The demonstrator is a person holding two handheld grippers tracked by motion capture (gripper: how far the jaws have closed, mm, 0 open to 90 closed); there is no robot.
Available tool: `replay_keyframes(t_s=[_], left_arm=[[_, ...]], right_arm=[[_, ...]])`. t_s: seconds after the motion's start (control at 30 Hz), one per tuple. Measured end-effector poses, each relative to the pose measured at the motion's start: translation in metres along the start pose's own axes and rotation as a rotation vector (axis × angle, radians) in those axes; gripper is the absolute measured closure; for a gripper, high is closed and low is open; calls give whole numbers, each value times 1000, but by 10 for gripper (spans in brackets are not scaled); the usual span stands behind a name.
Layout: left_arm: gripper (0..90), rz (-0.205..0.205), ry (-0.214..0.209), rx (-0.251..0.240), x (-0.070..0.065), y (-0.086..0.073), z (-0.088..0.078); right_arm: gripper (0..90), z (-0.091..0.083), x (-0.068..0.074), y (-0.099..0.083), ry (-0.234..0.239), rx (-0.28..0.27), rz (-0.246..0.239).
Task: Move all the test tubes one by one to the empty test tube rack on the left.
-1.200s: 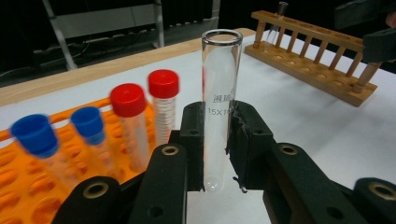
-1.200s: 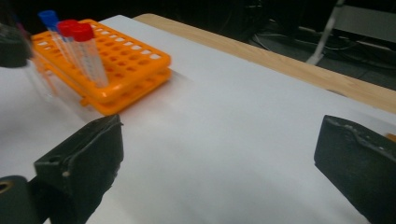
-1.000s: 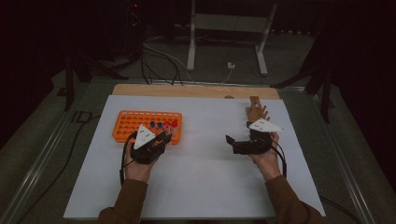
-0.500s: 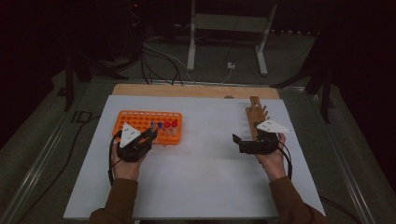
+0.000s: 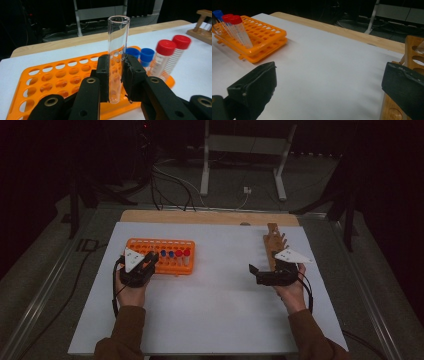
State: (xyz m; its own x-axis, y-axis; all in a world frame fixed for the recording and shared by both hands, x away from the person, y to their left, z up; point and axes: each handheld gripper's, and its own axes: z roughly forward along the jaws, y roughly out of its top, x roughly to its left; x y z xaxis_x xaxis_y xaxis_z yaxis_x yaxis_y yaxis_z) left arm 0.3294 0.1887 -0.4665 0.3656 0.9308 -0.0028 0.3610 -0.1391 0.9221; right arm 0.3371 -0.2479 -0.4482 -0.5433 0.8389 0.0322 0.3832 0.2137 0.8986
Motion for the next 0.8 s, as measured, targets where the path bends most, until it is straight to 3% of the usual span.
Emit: replay_keyframes(t_s=[0.23,0.57,0.8], left_arm=[[764,1,3,20,-2,-4,13],[765,39,12,110,-1,-11,23],[766,29,9,145,-1,-16,28]], right_arm=[[0,0,-1,-1,4,-1,2],[0,0,0,-1,8,3,1],[0,1,0,-1,11,4,0]])
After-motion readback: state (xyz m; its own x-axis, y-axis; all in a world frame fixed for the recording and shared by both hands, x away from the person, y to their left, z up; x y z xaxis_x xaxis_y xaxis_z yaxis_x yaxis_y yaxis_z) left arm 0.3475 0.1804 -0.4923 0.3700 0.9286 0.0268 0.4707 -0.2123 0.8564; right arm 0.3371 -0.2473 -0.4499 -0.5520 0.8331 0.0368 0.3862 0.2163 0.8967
